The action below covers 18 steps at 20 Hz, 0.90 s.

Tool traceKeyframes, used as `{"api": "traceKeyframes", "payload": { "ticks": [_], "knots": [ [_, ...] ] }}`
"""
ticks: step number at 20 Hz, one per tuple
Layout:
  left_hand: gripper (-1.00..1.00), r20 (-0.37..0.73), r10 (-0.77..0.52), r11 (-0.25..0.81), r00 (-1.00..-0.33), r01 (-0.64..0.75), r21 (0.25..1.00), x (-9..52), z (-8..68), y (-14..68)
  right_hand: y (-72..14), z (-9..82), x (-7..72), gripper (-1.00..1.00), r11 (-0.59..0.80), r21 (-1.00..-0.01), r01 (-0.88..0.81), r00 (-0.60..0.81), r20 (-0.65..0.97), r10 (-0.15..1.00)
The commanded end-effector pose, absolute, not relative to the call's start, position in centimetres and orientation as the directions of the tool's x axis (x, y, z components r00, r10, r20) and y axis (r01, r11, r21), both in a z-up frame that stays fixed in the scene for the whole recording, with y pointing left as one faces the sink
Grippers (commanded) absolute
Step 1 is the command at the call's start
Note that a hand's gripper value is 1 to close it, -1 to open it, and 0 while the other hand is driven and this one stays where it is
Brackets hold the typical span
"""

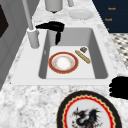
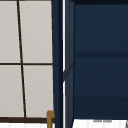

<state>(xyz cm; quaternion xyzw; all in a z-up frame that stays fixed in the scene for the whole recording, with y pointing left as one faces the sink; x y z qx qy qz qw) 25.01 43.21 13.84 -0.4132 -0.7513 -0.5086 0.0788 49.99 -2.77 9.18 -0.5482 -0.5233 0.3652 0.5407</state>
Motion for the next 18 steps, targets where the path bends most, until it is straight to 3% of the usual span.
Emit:
{"api": "traceKeyframes", "payload": {
  "ticks": [1,18],
  "knots": [
    [0.0,0.539,0.541,0.141,-0.646,0.701,0.699,25.0,13.8,43.2,-0.8,8.0,47.3,-1.0,0.115,-0.983,0.145,0.177,0.14,0.974],
    [0.0,0.539,0.541,0.141,-0.646,0.701,0.699,25.0,13.8,43.2,7.9,3.5,36.1,-1.0,0.1,-0.983,0.152,0.205,0.131,0.97]
  ]
}}
